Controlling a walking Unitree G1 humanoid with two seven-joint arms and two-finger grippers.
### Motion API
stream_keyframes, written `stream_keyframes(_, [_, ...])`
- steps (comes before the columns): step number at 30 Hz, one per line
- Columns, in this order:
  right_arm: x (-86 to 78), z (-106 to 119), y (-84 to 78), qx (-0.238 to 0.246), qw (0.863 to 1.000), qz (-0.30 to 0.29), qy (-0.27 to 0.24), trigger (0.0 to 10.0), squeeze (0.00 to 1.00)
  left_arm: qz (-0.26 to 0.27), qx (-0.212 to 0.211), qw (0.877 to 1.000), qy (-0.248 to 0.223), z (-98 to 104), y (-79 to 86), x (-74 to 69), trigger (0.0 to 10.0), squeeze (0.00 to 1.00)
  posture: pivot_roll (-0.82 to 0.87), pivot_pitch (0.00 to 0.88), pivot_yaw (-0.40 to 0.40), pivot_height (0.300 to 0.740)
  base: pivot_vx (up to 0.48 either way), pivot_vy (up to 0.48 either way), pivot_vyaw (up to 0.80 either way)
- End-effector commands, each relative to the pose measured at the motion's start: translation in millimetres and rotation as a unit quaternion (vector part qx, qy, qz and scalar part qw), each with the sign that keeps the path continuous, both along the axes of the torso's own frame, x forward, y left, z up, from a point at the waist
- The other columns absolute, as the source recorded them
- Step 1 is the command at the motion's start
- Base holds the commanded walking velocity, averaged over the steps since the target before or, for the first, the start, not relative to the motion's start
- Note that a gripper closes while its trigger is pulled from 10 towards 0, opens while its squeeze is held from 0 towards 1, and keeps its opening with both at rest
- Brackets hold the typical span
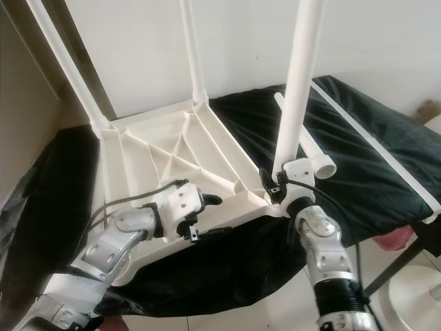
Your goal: Building children table
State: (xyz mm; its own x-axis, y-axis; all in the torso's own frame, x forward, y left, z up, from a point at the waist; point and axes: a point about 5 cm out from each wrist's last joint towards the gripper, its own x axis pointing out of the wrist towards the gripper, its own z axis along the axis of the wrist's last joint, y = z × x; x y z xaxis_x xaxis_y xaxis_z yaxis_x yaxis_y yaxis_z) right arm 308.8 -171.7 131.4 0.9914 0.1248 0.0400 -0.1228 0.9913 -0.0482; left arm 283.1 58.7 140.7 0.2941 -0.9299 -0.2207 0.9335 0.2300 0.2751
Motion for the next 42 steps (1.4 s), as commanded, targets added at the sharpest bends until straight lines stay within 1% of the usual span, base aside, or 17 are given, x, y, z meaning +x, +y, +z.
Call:
stream_keyframes(1, [-6.7,-24,-4.8,0.019,0.998,-0.03,0.059,10.0,0.0,-0.003,0.003,1.0,0.008,-2,-0.8,-2.1,10.0,0.0,-0.11,0.0,0.08,0.74,0.0,0.0,0.0])
stream_keyframes(3, [-7.1,-23,-4.7,0.019,0.997,-0.034,0.06,10.0,0.0,-0.003,0.003,1.0,0.007,-2,-1.1,-2.3,10.0,0.0,-0.11,0.0,0.08,0.74,0.0,0.0,0.0])
stream_keyframes(4, [-10.7,-23,-2.7,0.041,0.992,-0.101,0.062,10.0,0.0,-0.002,0.001,1.0,0.007,-2,-1.1,-2.0,10.0,0.0,-0.1,0.0,0.066,0.74,0.0,0.0,0.0])
stream_keyframes(5, [-15.0,-23,-0.5,0.067,0.982,-0.163,0.064,10.0,0.0,0.001,-0.001,1.0,0.006,-1,-0.9,-1.5,10.0,0.0,-0.1,0.0,0.062,0.74,0.0,0.0,0.0])
stream_keyframes(7, [-21.5,-22,4.0,0.09,0.966,-0.232,0.072,10.0,0.0,0.004,-0.003,1.0,0.006,-1,-0.6,-0.9,10.0,0.0,-0.1,0.0,0.06,0.74,0.0,0.0,0.0])
stream_keyframes(10, [-23.0,-22,7.6,0.088,0.964,-0.241,0.076,10.0,0.0,0.005,-0.004,1.0,0.006,0,-0.7,-0.9,10.0,0.0,-0.1,0.0,0.06,0.74,0.0,0.0,0.0])
stream_keyframes(14, [-23.0,-22,14.5,0.087,0.967,-0.226,0.081,10.0,0.0,0.005,-0.006,1.0,0.006,0,-1.6,-1.4,10.0,0.0,-0.1,0.0,0.057,0.74,0.0,0.0,0.0])
stream_keyframes(18, [-23.2,-22,11.7,0.083,0.966,-0.229,0.083,10.0,0.0,0.005,-0.008,1.0,0.006,0,-2.3,-2.1,10.0,0.0,-0.1,0.0,0.05,0.74,0.0,0.0,0.0])
stream_keyframes(20, [-22.7,-20,14.6,0.078,0.969,-0.221,0.079,10.0,0.0,0.008,-0.008,1.0,0.005,0,-1.4,-1.5,10.0,0.0,-0.09,0.0,0.048,0.74,0.0,0.0,0.0])
stream_keyframes(25, [-23.1,-16,17.6,0.073,0.967,-0.23,0.079,10.0,0.0,0.011,-0.009,1.0,0.005,1,-0.7,-1.0,10.0,0.0,-0.09,0.0,0.044,0.74,0.0,0.0,0.0])
stream_keyframes(30, [-21.8,-13,20.8,0.049,0.975,-0.207,0.068,10.0,0.0,0.015,-0.009,1.0,0.004,0,0.2,-1.1,10.0,0.0,-0.08,0.0,0.042,0.74,0.0,0.0,0.0])
stream_keyframes(31, [-21.8,-12,22.7,0.047,0.977,-0.199,0.066,10.0,0.06,0.015,-0.008,1.0,0.004,0,0.4,-1.3,10.0,0.0,-0.08,0.0,0.039,0.74,0.0,0.0,0.0])
stream_keyframes(32, [-21.7,-11,24.0,0.04,0.978,-0.194,0.06,10.0,0.69,0.015,-0.007,1.0,0.003,0,0.7,-1.5,10.0,0.0,-0.08,0.0,0.041,0.74,0.0,0.0,0.0])
stream_keyframes(33, [-21.6,-9,25.2,0.039,0.98,-0.188,0.055,10.0,1.0,0.015,-0.005,1.0,0.003,0,1.0,-1.6,10.0,0.0,-0.08,0.0,0.041,0.74,0.0,0.0,0.0])
stream_keyframes(40, [-21.7,-6,25.6,0.045,0.983,-0.173,0.048,10.0,1.0,0.015,-0.004,1.0,0.002,0,1.0,-1.2,10.0,0.0,-0.08,0.0,0.037,0.74,0.0,0.0,0.0])
stream_keyframes(41, [-20.1,-5,20.3,0.034,0.984,-0.17,0.044,10.0,1.0,0.017,0.0,1.0,-0.003,-2,0.3,-0.8,10.0,0.0,-0.08,0.0,0.037,0.74,0.0,0.0,0.0])
stream_keyframes(42, [-20.1,-5,20.3,0.034,0.984,-0.17,0.044,10.0,1.0,0.017,0.0,1.0,-0.003,-2,0.3,-0.8,10.0,0.0,-0.08,0.0,0.037,0.74,0.0,0.0,0.0])
